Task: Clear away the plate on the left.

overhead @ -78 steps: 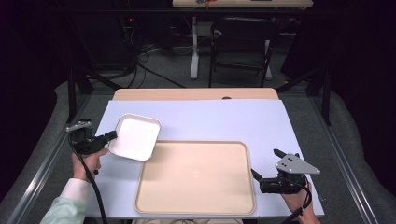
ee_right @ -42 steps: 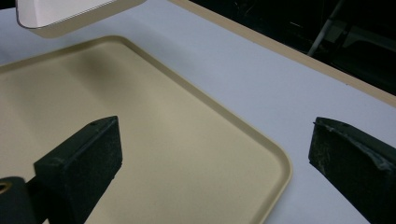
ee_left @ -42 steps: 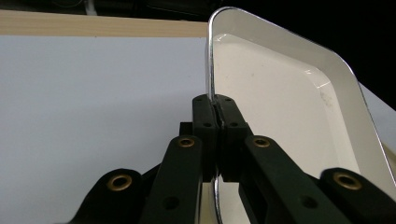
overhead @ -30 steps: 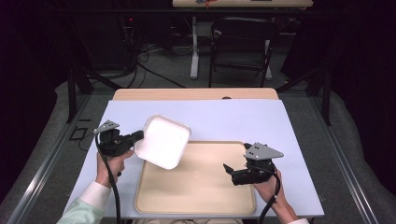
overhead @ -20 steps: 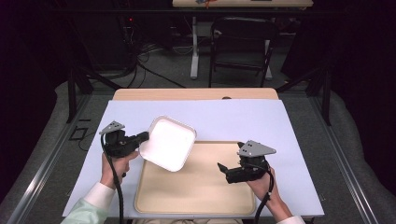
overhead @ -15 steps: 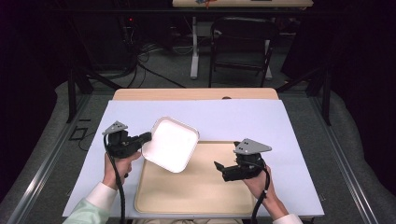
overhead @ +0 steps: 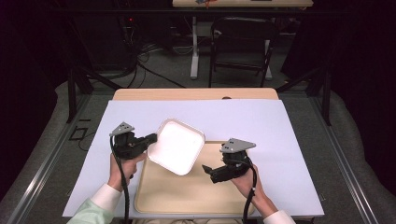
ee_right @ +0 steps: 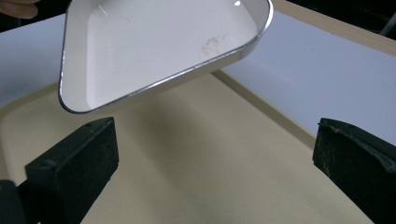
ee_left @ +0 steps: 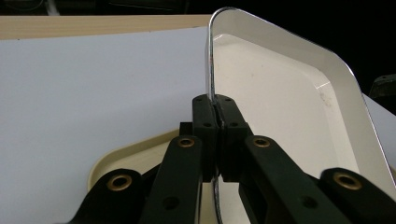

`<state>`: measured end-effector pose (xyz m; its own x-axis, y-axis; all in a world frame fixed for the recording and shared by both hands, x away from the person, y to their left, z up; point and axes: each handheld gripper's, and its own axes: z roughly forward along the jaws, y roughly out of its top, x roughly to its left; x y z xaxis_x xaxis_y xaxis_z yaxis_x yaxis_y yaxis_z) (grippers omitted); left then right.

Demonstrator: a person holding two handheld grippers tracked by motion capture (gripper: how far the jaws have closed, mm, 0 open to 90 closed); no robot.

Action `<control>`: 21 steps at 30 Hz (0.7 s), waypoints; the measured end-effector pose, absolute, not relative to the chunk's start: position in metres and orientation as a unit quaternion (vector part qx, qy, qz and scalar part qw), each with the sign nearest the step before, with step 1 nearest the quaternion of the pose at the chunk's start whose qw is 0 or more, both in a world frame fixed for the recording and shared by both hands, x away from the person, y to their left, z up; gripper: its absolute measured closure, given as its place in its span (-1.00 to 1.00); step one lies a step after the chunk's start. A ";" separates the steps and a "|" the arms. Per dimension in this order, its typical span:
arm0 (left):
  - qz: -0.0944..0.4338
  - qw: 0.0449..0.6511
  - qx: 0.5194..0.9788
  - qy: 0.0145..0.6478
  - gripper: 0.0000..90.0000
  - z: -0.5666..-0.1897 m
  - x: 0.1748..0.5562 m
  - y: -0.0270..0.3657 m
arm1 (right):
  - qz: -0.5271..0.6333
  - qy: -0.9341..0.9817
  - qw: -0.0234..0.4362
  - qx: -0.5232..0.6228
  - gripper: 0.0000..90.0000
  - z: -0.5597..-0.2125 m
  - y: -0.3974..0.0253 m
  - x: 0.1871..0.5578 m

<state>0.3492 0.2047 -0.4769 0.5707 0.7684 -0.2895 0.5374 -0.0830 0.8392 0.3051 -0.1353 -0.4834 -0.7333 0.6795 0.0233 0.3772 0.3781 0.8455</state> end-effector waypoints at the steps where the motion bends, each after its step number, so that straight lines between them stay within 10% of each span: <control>1: 0.112 0.511 0.723 0.451 0.96 -0.478 0.349 0.204 | 0.455 0.813 0.159 0.326 -1.00 -0.484 -0.133 0.306; 21: 0.121 0.515 0.725 0.442 0.95 -0.482 0.340 0.190 | 0.450 0.809 0.146 0.349 -0.34 -0.487 -0.109 0.312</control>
